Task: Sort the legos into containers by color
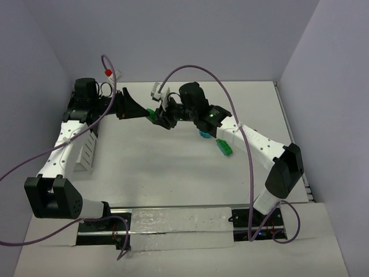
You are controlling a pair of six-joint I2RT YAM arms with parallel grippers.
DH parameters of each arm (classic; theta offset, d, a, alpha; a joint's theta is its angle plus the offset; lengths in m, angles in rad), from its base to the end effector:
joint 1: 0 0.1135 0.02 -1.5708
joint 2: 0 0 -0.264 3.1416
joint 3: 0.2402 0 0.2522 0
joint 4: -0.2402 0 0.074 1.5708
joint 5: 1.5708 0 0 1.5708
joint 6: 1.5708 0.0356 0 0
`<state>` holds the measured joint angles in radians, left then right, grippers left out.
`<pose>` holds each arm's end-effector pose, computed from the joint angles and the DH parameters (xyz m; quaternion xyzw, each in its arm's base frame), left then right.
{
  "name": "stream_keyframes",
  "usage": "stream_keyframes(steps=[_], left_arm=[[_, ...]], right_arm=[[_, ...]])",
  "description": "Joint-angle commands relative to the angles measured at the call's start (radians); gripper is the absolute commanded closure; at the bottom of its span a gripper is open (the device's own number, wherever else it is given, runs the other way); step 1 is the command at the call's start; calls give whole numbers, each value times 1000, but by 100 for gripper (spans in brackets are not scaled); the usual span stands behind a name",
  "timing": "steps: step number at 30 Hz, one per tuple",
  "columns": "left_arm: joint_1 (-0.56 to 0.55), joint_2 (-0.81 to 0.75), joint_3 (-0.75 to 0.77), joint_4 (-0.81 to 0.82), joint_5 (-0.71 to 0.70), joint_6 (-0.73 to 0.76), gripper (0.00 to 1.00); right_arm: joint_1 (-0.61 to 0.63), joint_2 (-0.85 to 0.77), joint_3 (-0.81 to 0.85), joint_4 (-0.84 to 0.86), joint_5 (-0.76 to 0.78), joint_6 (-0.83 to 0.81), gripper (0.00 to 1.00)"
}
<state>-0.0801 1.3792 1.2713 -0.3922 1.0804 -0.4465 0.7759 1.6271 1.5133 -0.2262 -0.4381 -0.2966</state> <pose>0.2959 -0.0553 0.3624 0.1236 0.7731 -0.5410 0.3073 0.2644 0.2806 0.3734 -0.5150 0.6211 0.3061 0.5053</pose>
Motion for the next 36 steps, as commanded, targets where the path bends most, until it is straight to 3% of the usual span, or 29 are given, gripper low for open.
stream_keyframes(steps=[1, 8, 19, 23, 25, 27, 29, 33, 36], left_arm=[[-9, -19, 17, -49, 27, 66, 16], [-32, 27, 65, -134, -17, 157, 26], [-40, 52, 81, -159, -22, 186, 52], [-39, 54, 83, -161, -23, 187, 75], [-36, 55, 87, -171, -36, 192, 96], [-21, 47, 88, -166, -39, 190, 100], [24, 31, 87, -143, -39, 171, 100], [155, 36, 122, -179, -49, 219, 100], [277, 78, 202, -280, -84, 315, 100]], right_arm=[[31, -61, -7, 29, 39, -73, 100], [53, -52, 18, 16, 68, -105, 100], [88, -56, 10, 24, 102, -142, 100], [93, -53, 13, 31, 116, -139, 100], [94, -53, 11, 33, 126, -133, 99], [94, -47, 14, 31, 150, -125, 87], [94, -44, 18, 21, 173, -120, 61], [93, -51, -2, 32, 217, -96, 19], [91, -60, -19, 36, 256, -88, 9]])
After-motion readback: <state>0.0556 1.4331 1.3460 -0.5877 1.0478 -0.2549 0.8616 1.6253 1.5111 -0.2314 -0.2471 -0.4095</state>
